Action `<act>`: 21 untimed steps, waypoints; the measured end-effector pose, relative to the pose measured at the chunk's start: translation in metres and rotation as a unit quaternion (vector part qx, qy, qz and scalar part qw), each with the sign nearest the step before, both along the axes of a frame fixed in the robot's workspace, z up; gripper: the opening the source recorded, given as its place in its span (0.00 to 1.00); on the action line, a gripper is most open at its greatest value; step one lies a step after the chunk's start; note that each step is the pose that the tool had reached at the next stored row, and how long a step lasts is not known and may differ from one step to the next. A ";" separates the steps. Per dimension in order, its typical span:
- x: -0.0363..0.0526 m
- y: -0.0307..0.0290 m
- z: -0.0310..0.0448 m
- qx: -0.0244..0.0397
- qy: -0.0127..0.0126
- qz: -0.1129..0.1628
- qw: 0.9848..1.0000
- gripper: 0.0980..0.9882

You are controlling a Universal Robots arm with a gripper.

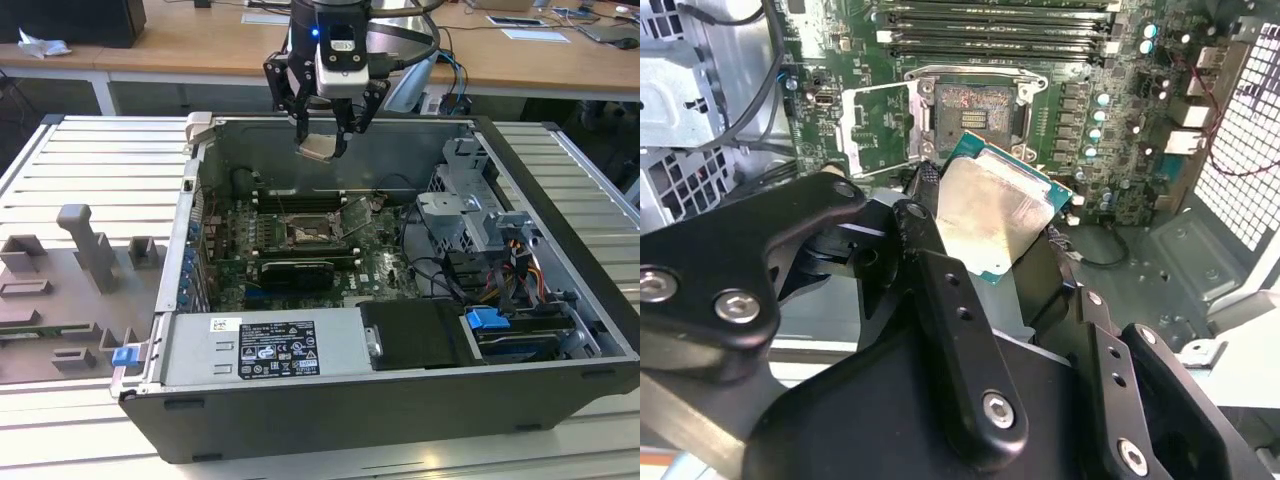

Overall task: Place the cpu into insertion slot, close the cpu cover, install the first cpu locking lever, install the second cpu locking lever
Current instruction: 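Place the cpu into insertion slot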

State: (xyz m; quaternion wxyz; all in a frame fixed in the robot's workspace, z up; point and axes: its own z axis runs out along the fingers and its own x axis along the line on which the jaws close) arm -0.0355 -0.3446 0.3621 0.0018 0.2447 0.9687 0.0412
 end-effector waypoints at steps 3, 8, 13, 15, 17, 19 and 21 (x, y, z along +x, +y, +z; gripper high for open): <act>0.0000 0.0000 -0.0002 0.000 0.000 -0.011 1.000 0.50; 0.0000 0.0000 -0.0004 0.000 0.000 -0.029 1.000 0.50; 0.0000 0.0000 -0.0007 0.000 0.000 -0.045 0.999 0.50; 0.0000 0.0000 -0.0007 0.000 0.000 -0.050 0.999 0.50; 0.0000 0.0000 -0.0008 0.000 0.000 -0.055 0.998 0.50; 0.0000 0.0000 -0.0008 0.000 0.000 -0.059 0.998 0.50; 0.0000 0.0000 -0.0009 0.000 0.000 -0.063 0.998 0.50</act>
